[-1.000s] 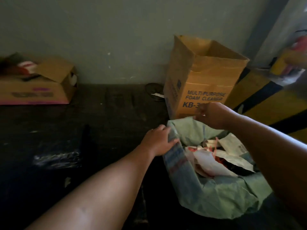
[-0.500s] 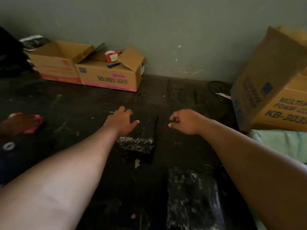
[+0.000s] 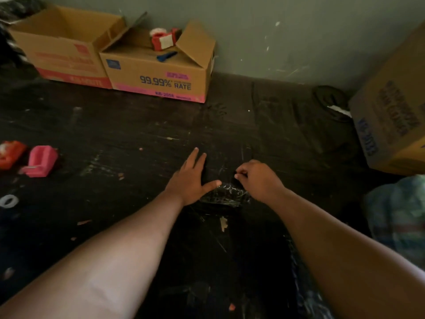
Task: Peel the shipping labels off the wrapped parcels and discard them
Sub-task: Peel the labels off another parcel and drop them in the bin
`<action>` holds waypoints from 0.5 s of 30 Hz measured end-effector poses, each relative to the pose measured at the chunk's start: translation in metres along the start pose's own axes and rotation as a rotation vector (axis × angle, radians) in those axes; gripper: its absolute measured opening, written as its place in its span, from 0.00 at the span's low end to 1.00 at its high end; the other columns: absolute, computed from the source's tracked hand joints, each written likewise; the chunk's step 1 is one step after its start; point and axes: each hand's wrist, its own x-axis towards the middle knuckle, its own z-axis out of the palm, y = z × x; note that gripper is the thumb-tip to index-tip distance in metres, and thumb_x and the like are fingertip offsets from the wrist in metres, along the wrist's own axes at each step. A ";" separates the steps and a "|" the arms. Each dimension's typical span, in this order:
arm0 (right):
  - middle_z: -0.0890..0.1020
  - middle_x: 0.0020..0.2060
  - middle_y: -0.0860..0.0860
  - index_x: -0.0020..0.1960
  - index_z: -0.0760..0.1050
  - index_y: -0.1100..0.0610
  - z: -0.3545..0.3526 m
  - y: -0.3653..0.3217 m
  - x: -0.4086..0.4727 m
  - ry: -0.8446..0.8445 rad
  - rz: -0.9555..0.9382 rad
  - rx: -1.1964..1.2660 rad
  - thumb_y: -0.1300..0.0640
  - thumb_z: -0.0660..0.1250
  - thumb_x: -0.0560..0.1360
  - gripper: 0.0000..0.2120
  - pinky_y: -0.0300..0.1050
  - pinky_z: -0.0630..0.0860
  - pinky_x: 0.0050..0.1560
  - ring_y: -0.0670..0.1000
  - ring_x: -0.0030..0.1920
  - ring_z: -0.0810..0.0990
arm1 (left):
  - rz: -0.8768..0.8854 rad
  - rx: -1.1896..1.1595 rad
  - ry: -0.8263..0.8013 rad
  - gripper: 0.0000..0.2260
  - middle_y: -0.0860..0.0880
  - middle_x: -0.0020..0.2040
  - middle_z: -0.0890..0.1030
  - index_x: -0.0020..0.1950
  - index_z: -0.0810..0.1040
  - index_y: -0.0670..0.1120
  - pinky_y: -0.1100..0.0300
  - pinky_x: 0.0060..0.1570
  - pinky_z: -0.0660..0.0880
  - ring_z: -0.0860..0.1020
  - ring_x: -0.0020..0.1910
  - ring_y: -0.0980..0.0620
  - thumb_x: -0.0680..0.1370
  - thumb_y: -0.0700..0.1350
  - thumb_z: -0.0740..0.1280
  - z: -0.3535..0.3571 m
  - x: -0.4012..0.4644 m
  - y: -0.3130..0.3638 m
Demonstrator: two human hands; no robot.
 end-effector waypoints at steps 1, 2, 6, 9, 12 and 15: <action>0.78 0.56 0.51 0.60 0.79 0.51 0.006 -0.002 0.001 0.016 0.022 0.007 0.47 0.66 0.78 0.14 0.48 0.78 0.56 0.50 0.54 0.78 | -0.008 -0.035 -0.037 0.47 0.52 0.83 0.39 0.83 0.42 0.51 0.41 0.76 0.58 0.48 0.81 0.48 0.75 0.71 0.62 0.004 0.003 -0.002; 0.78 0.55 0.51 0.59 0.80 0.51 0.010 -0.003 0.002 0.039 0.045 0.013 0.44 0.67 0.77 0.15 0.48 0.78 0.55 0.50 0.54 0.78 | -0.011 -0.075 -0.070 0.49 0.51 0.83 0.40 0.83 0.39 0.52 0.43 0.77 0.57 0.47 0.82 0.49 0.75 0.71 0.63 0.007 0.006 -0.005; 0.75 0.57 0.52 0.58 0.77 0.53 0.023 -0.013 0.007 0.077 0.135 0.035 0.34 0.70 0.69 0.27 0.50 0.76 0.60 0.52 0.60 0.73 | 0.024 -0.135 -0.109 0.52 0.49 0.83 0.44 0.81 0.34 0.52 0.46 0.78 0.54 0.49 0.82 0.48 0.73 0.71 0.65 0.017 0.011 -0.017; 0.75 0.58 0.52 0.58 0.77 0.54 0.027 -0.017 0.014 0.067 0.167 0.003 0.38 0.71 0.71 0.24 0.50 0.74 0.61 0.52 0.62 0.73 | 0.031 -0.156 -0.105 0.53 0.48 0.83 0.44 0.81 0.34 0.53 0.45 0.79 0.53 0.51 0.81 0.47 0.73 0.70 0.67 0.020 0.013 -0.019; 0.78 0.53 0.52 0.52 0.80 0.53 0.024 -0.015 0.024 0.062 0.226 0.027 0.41 0.65 0.76 0.16 0.49 0.78 0.54 0.50 0.52 0.78 | 0.021 -0.183 -0.104 0.53 0.48 0.83 0.45 0.81 0.34 0.54 0.44 0.79 0.53 0.51 0.81 0.44 0.73 0.69 0.68 0.021 0.013 -0.018; 0.79 0.45 0.52 0.46 0.80 0.55 0.027 -0.022 0.033 0.056 0.262 -0.061 0.34 0.64 0.73 0.24 0.50 0.79 0.48 0.52 0.45 0.80 | 0.002 -0.178 -0.114 0.53 0.49 0.83 0.44 0.81 0.33 0.55 0.42 0.78 0.53 0.51 0.81 0.42 0.72 0.69 0.68 0.023 0.013 -0.018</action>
